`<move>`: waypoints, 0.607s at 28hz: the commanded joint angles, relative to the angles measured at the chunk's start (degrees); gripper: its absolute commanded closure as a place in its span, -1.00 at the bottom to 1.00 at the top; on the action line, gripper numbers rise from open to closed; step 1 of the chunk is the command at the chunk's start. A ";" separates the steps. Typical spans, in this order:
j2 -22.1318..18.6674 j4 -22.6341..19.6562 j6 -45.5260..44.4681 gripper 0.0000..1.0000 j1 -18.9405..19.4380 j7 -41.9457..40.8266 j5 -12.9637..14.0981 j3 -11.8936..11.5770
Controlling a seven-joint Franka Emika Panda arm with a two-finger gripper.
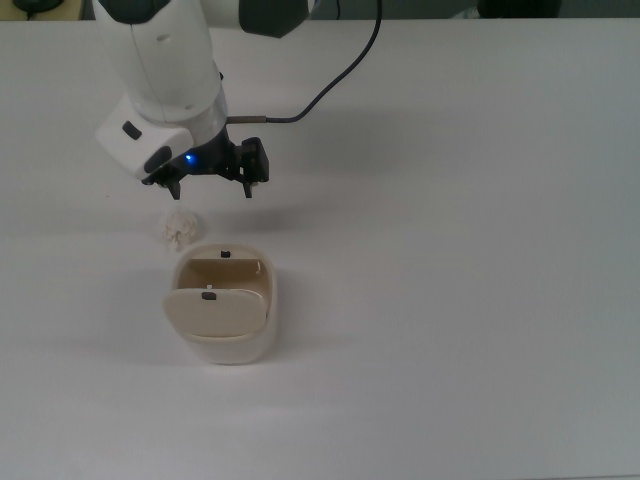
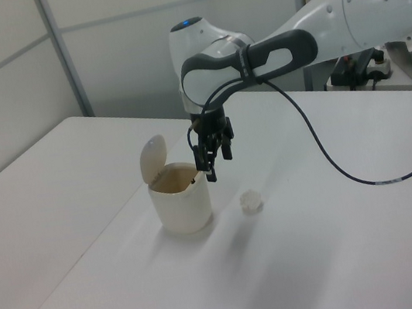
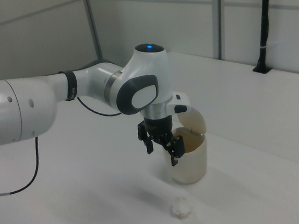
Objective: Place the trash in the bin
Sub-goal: 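Move the open gripper down toward the crumpled white paper ball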
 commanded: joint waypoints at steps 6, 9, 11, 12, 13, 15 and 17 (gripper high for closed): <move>-0.43 -8.36 9.27 -1.00 1.28 2.59 -2.00 -0.46; 0.63 -8.45 9.89 -1.00 0.84 2.67 -2.80 -0.72; 1.59 -8.37 10.15 -1.00 0.75 2.67 -3.15 -0.81; 1.69 -8.45 10.50 -1.00 0.67 2.67 -3.41 -0.90; 1.86 -8.45 10.68 -1.00 0.58 2.67 -3.59 -0.90; 1.95 -8.54 10.77 -1.00 0.05 2.67 -3.94 -0.90; 1.86 -8.80 10.85 -1.00 -0.56 2.59 -4.20 -0.90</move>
